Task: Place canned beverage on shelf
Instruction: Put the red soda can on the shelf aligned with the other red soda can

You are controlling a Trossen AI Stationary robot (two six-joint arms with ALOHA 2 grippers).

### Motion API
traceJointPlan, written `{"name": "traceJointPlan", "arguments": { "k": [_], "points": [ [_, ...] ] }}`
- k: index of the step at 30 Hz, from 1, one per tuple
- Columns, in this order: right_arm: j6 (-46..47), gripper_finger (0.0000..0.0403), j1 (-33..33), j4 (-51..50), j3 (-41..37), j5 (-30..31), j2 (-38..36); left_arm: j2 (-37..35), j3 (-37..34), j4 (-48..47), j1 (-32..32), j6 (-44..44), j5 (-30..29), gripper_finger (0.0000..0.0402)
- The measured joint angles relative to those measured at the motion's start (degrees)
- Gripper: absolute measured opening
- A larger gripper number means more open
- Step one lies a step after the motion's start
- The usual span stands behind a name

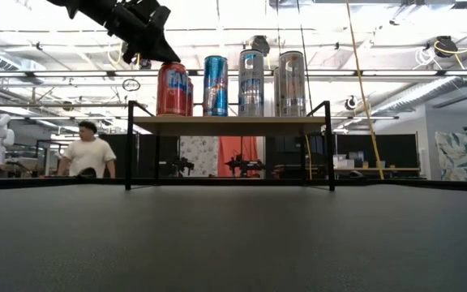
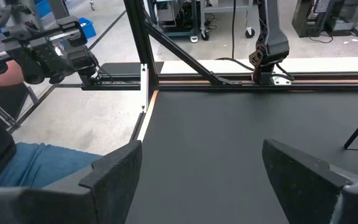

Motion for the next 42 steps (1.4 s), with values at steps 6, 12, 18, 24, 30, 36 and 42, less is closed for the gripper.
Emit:
{"name": "traceJointPlan", "arguments": {
  "k": [6, 12, 18, 24, 30, 36, 42],
  "points": [
    [0.0, 0.0312, 0.0, 0.0, 0.0, 0.0, 0.0, -0.1, 0.0, -1.3, 0.0, 0.0, 0.0, 0.0000],
    [0.0, 0.0312, 0.0, 0.0, 0.0, 0.0, 0.0, -0.1, 0.0, -1.5, 0.0, 0.1, 0.0, 0.0000],
    [0.0, 0.0312, 0.0, 0.0, 0.0, 0.0, 0.0, -1.6, 0.0, -2.8, -0.1, 1.5, 0.0, 0.0000],
    [0.0, 0.0312, 0.0, -0.3, 0.0, 0.0, 0.0, -4.6, 0.0, -6.4, -0.1, 1.6, 0.0, 0.0000],
    [0.0, 0.0312, 0.0, -0.3, 0.0, 0.0, 0.0, -5.2, 0.0, -7.4, -0.2, 1.7, -1.1, 0.0000],
    [0.0, 0.0312, 0.0, -0.4, 0.0, 0.0, 0.0, -5.2, 0.0, -2.2, -1.2, 2.8, -1.1, 0.0000],
    [-0.2, 0.0312, 0.0, -0.4, 0.0, 0.0, 0.0, -4.0, 0.0, -2.2, -1.1, 2.6, -0.6, 0.0000]
  ]
}}
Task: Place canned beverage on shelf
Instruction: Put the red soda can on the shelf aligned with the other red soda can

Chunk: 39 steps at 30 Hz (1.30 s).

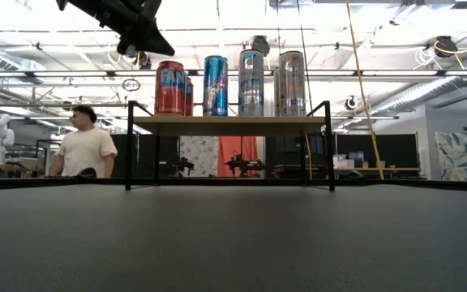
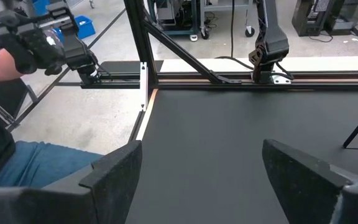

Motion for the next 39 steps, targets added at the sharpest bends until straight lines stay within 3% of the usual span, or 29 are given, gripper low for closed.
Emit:
{"name": "traceJointPlan", "arguments": {
  "k": [17, 25, 39],
  "points": [
    [0.0, 0.0312, 0.0, 0.0, 0.0, 0.0, 0.0, 3.4, 0.0, 0.3, 0.0, -0.1, 1.7, 0.0000],
    [0.1, 0.0312, 0.0, 0.0, 0.0, 0.0, 0.0, 3.2, 0.3, -3.9, 0.0, -0.2, 2.1, 0.0000],
    [0.2, 0.0312, 0.0, 0.0, 0.0, 0.0, 0.0, 0.8, 0.0, -5.6, 0.0, 1.8, -1.7, 0.0000]
  ]
}}
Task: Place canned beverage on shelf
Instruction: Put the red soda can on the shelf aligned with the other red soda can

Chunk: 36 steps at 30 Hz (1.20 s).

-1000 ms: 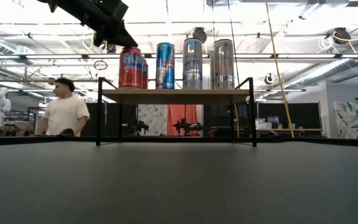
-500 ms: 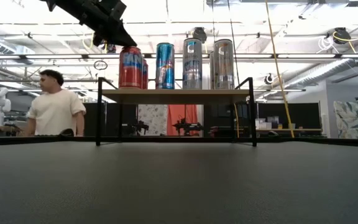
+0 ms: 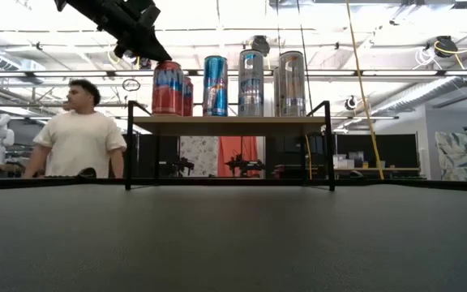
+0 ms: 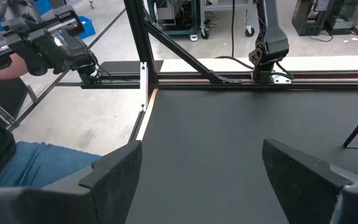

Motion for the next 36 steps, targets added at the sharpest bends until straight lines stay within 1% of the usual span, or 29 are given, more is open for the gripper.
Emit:
{"name": "traceJointPlan", "arguments": {
  "k": [5, 9, 15, 20, 22, 25, 31, 36],
  "points": [
    [0.0, 0.0312, 0.0, 0.0, 0.0, 0.0, 0.0, 0.1, 0.1, 1.7, 0.0, 0.2, -0.3, 0.0000],
    [0.0, 0.0312, 0.0, 0.0, 0.0, 0.0, 0.0, 0.1, 2.7, 0.4, 0.0, 0.2, -0.2, 0.0000],
    [0.0, 0.0312, 0.0, -0.4, 0.0, 0.0, 0.0, -0.2, 8.7, -9.1, 0.0, -0.1, -0.9, 0.0000],
    [0.0, 0.0312, 0.0, -0.7, 0.0, 0.0, 0.0, -0.2, 9.9, -17.6, 0.0, -0.5, -5.9, 0.0000],
    [0.0, 0.0312, 0.0, -0.7, 0.0, 0.0, 0.0, 0.0, 9.8, -19.6, 0.1, -1.4, -8.4, 0.0000],
    [0.0, 0.0312, 0.0, -0.7, 0.0, 0.0, 0.0, 0.1, 9.8, -19.8, 0.1, -1.8, -10.8, 0.0000],
    [0.0, 0.0312, 0.0, -0.7, 0.0, 0.0, 0.0, 0.8, 9.8, -19.7, 0.1, -3.3, -11.0, 0.0000],
    [0.0, 0.0312, 0.0, -0.6, 0.0, 0.0, 0.0, 3.9, 9.8, -20.2, 0.1, -3.4, -11.0, 0.0000]
  ]
}}
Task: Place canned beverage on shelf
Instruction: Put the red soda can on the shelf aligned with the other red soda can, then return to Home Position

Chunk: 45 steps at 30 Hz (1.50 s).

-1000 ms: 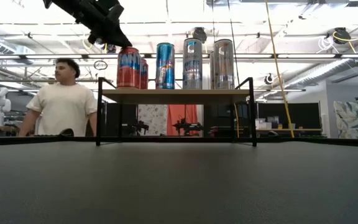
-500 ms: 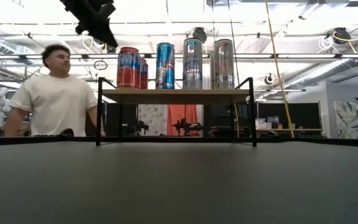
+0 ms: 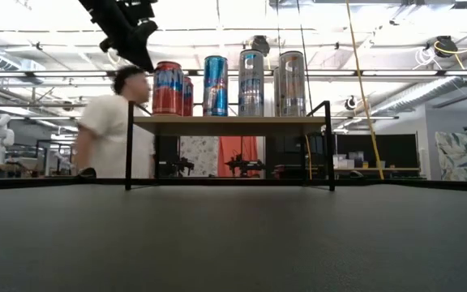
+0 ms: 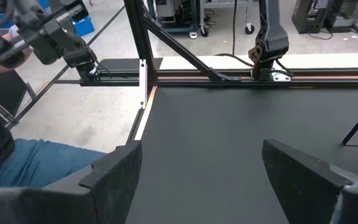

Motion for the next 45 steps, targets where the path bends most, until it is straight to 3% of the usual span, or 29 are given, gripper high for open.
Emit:
{"name": "traceJointPlan", "arguments": {
  "k": [8, 16, 27, 31, 38, 45],
  "points": [
    [0.0, 0.0312, 0.0, 0.0, 0.0, 0.0, 0.0, 3.3, 0.0, 1.5, 0.0, 0.1, 0.1, 0.0000],
    [0.0, 0.0312, 0.0, 0.1, 0.0, 0.0, 0.0, 0.0, 0.0, 1.2, 0.0, 0.9, 0.0, 0.0000],
    [0.0, 0.0312, 0.0, -2.2, 0.0, -1.7, -0.4, -14.8, 0.0, -3.1, -0.2, 1.6, 4.3, 0.0000],
    [7.3, 0.0312, 0.0, -4.2, 0.0, -4.0, -0.6, -20.7, 0.0, -5.8, -0.2, 1.4, 4.8, 0.0000],
    [-2.3, 0.0312, 0.9, -6.2, 0.0, -4.7, -6.0, -30.4, 0.0, -10.2, -0.3, 0.0, 10.2, 0.0000],
    [-9.0, 0.0312, 3.9, -7.2, 0.0, -4.7, -17.2, -41.6, -2.4, -14.4, -0.3, -1.4, 10.7, 0.0000]
  ]
}}
